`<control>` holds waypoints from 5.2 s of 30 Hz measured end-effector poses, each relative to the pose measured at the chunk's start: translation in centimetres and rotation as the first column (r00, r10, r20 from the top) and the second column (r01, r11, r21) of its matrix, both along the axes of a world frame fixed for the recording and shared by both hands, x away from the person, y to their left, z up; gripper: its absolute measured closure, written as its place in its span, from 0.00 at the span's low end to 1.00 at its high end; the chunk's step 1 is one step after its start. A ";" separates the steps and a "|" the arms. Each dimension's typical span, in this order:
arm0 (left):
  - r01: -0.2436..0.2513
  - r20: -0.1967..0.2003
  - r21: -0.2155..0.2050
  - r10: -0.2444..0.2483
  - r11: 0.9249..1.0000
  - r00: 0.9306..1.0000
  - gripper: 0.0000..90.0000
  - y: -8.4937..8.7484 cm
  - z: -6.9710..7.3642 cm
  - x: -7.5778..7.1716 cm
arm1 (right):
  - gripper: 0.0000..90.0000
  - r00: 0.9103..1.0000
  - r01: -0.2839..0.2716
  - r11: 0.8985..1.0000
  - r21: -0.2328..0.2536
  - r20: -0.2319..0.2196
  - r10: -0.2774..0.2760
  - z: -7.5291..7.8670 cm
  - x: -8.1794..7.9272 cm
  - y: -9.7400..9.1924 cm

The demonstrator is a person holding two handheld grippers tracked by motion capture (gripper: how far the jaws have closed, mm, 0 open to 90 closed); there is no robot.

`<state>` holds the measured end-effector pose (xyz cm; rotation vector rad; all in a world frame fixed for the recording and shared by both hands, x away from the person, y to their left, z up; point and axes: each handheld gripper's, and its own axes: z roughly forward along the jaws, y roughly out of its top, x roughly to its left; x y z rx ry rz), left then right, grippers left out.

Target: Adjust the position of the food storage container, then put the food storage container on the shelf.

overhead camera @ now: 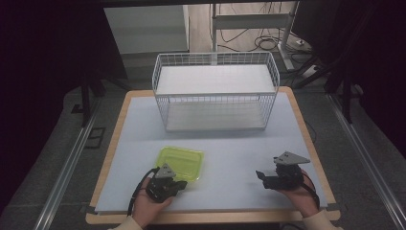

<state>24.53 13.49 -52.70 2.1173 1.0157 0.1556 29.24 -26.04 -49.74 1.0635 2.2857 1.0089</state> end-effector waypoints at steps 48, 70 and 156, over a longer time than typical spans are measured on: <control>-0.215 -0.108 -0.139 0.201 0.967 0.974 1.00 11.3 -1.2 4.3 | 0.18 1.000 0.007 1.000 -0.012 -0.014 -0.008 -0.2 0.1 0.1; -0.120 -0.117 -0.110 0.107 0.987 0.987 1.00 6.9 -0.8 4.1 | 0.17 1.000 0.007 1.000 -0.013 -0.015 -0.007 -0.2 0.1 0.1; -0.208 -0.120 -0.222 0.186 0.953 0.975 0.38 6.4 2.5 3.6 | 0.25 0.991 -0.109 0.980 0.167 -0.062 0.121 0.6 0.9 1.9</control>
